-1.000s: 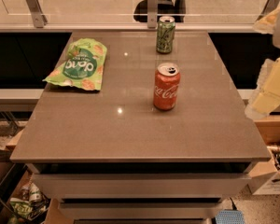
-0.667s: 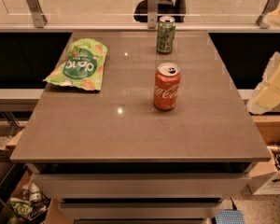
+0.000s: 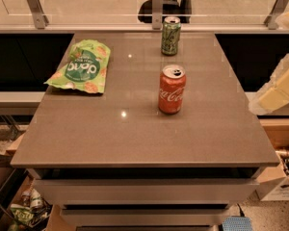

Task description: Place coke can upright

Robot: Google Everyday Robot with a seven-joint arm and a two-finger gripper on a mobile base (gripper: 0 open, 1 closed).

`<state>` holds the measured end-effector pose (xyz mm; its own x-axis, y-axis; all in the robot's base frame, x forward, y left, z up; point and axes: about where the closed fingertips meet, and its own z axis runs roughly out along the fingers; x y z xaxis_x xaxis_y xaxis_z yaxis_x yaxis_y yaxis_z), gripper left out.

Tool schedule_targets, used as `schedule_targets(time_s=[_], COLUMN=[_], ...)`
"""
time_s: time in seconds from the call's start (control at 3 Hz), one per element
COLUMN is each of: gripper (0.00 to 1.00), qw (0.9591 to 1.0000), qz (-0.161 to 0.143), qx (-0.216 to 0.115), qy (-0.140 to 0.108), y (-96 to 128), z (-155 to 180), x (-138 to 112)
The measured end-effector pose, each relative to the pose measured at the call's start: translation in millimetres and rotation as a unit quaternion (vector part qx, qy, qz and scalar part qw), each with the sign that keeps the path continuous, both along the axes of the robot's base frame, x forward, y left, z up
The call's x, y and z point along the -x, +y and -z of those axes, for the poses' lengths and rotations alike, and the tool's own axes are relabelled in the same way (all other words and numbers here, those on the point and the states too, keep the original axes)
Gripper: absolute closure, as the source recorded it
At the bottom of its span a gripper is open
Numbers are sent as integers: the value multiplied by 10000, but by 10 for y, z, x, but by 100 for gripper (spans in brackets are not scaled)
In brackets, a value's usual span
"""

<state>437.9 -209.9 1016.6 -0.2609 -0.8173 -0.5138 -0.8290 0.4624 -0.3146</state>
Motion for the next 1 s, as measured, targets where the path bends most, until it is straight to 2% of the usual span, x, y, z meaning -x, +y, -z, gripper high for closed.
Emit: schedule_targets(time_s=[0.33, 0.67, 1.0], gripper=[0, 0, 0], qw=[9983, 9912, 9914], qz=[-68, -120, -120], qx=[-508, -1094, -1080], qy=[-275, -733, -724], y=[63, 125, 125], z=[99, 94, 98], x=[5, 21, 21])
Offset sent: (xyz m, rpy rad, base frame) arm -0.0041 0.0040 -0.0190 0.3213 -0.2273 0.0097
